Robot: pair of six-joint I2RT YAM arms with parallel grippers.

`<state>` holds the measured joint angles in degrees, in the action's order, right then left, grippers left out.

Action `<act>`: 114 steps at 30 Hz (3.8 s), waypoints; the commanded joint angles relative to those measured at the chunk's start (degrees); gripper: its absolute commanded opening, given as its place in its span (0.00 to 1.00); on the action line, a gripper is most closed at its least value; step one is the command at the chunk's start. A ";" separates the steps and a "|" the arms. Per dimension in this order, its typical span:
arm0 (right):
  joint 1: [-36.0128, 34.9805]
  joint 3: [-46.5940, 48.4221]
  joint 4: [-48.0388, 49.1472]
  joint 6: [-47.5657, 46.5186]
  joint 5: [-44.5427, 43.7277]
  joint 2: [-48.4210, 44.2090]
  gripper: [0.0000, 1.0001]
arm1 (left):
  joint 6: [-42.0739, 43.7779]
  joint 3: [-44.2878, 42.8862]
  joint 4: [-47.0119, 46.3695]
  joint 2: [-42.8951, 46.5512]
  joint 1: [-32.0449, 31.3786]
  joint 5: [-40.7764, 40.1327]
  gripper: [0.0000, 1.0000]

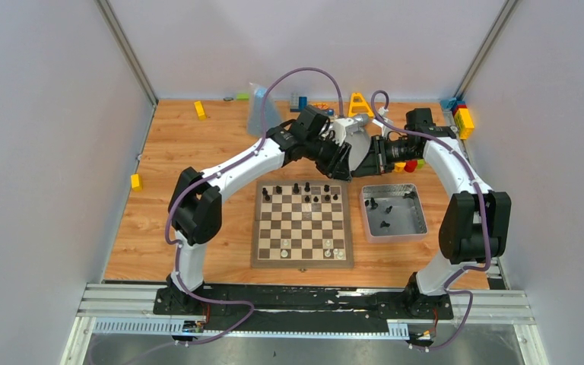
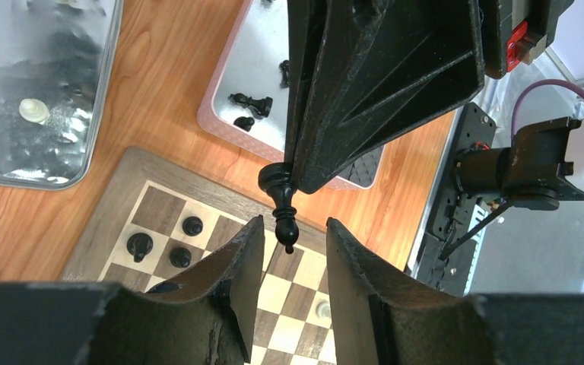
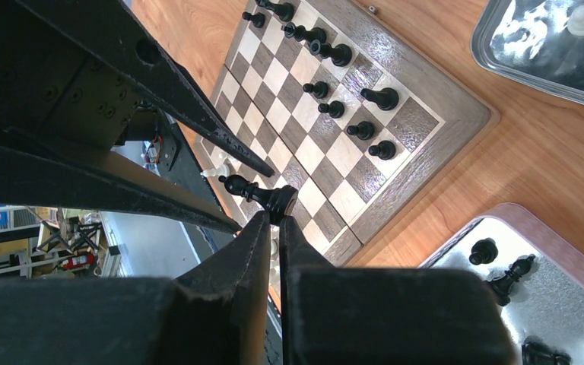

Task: Set up the chess pieces on the board
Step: Place the chess piece on the chessboard.

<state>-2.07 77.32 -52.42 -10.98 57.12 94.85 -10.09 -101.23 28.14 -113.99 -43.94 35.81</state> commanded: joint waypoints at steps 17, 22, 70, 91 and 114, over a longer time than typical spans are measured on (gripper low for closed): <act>0.20 1.52 2.06 -0.34 1.54 -0.04 0.00 | -0.82 -3.96 -0.02 -0.87 -0.53 1.90 0.18; 0.22 1.18 2.07 -0.61 1.47 -0.08 0.00 | -0.08 -4.00 0.26 -0.68 -0.53 1.83 0.08; 13.93 -12.62 5.87 -8.29 -1.41 -7.97 0.39 | 31.65 -40.30 50.14 -25.69 -0.82 -26.57 0.03; 13.93 -13.42 5.50 -9.18 -1.40 -7.25 0.38 | 36.45 -32.96 47.98 -13.43 -2.68 -33.36 0.00; 13.94 -13.25 4.10 -10.44 -0.74 -5.46 0.37 | 41.98 -24.72 55.68 -12.96 4.06 -36.74 0.00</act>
<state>11.57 63.75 -48.60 -19.64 54.13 88.88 30.50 -126.45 84.03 -126.04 -39.81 -1.61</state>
